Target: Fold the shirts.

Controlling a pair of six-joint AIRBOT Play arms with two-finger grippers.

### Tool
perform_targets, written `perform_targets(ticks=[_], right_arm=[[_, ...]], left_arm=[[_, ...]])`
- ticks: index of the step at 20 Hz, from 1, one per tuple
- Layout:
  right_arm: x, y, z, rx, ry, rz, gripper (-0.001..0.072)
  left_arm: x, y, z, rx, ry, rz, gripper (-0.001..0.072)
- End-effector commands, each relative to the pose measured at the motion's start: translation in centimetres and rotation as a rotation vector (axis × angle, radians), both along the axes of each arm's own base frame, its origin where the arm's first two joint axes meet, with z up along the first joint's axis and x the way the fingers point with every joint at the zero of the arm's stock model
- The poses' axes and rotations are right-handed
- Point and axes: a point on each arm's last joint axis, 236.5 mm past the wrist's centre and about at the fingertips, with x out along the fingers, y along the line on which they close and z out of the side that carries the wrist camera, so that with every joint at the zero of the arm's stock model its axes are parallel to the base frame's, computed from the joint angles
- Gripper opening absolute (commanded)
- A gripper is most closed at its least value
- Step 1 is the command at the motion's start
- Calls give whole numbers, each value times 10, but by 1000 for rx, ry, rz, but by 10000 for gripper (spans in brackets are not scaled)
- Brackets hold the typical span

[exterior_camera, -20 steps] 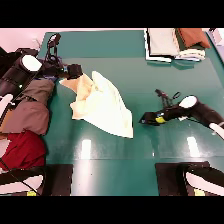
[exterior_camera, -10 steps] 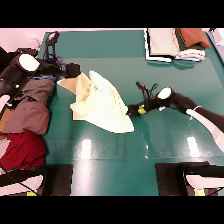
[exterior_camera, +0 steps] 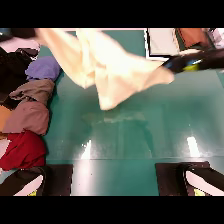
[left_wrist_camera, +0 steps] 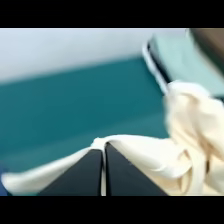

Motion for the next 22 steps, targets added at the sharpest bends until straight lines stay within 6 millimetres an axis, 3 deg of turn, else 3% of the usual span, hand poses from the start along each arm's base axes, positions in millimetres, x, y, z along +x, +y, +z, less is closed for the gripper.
perform_targets(ticks=[1, 4, 7, 11, 13, 14, 16, 19, 22], right_arm=[[-52, -48, 113, -68, -259, -122, 13], [-94, -67, 176, -114, -426, -206, 13], [-119, -75, 216, -153, -527, -258, 13], [-135, -72, 244, -172, -576, -264, 13], [-131, -73, 247, -159, -567, -266, 13], [-124, -75, 243, -152, -550, -265, 13], [-99, -80, 222, -101, -469, -267, 12], [-47, -91, 157, -32, -257, -267, 12], [13, -82, 76, -21, -50, -216, 13]], left_arm=[[-91, 24, 98, -23, -256, 25, 24], [-139, 32, 126, -40, -343, 22, 24], [-156, 26, 132, -77, -354, -22, 23], [-188, 25, 169, -134, -464, -57, 23], [-192, 25, 171, -135, -467, -63, 23], [-185, 22, 162, -104, -433, -65, 23], [-141, 18, 122, -25, -297, -39, 23], [-39, 22, 24, 82, 2, 52, 24], [58, 18, -82, 98, 241, 114, 24]])
